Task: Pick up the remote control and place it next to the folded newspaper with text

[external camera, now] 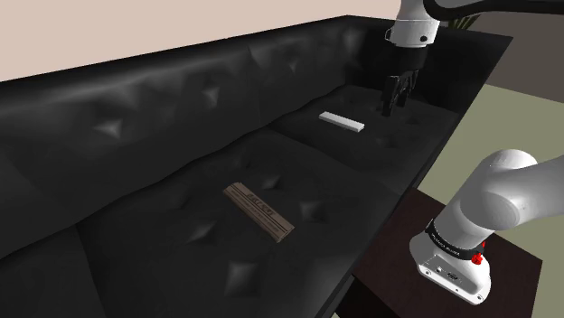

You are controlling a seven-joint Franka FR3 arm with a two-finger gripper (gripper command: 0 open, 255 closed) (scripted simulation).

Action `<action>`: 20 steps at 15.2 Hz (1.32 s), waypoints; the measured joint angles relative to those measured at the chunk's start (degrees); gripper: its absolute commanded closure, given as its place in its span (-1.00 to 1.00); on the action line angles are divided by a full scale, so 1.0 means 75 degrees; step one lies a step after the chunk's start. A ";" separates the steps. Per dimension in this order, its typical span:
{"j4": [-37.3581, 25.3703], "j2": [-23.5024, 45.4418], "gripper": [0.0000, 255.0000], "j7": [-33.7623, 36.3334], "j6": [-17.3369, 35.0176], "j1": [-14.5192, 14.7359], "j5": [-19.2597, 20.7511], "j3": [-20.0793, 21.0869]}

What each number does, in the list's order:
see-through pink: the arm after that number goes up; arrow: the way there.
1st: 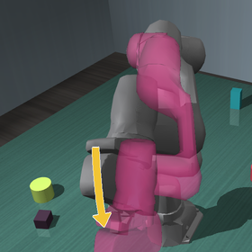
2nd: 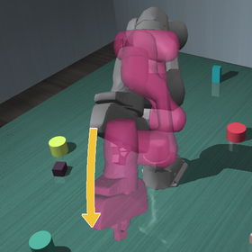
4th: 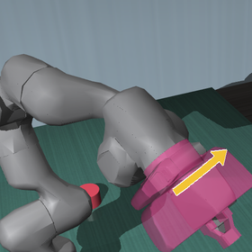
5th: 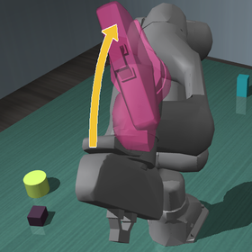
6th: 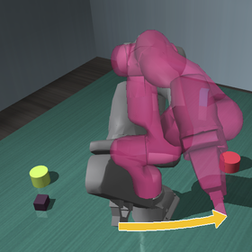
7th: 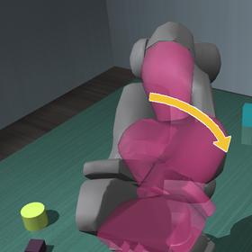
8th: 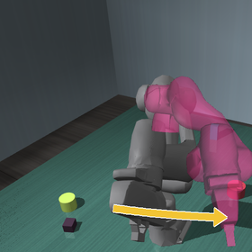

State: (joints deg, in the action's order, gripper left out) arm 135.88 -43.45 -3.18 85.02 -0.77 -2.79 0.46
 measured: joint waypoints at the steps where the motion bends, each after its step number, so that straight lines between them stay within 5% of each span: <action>1: 0.0000 0.0000 -1.00 0.0000 0.0000 0.0000 0.0000 0.0000; 13: -0.0332 0.2482 -1.00 -0.0987 0.2205 -0.0350 0.0627 -0.0757; 20: -0.1288 0.4348 -1.00 -0.1578 0.3190 -0.0521 0.0725 -0.1166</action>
State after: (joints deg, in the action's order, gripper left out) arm 126.22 -10.84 -15.02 108.95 -4.68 2.65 -8.28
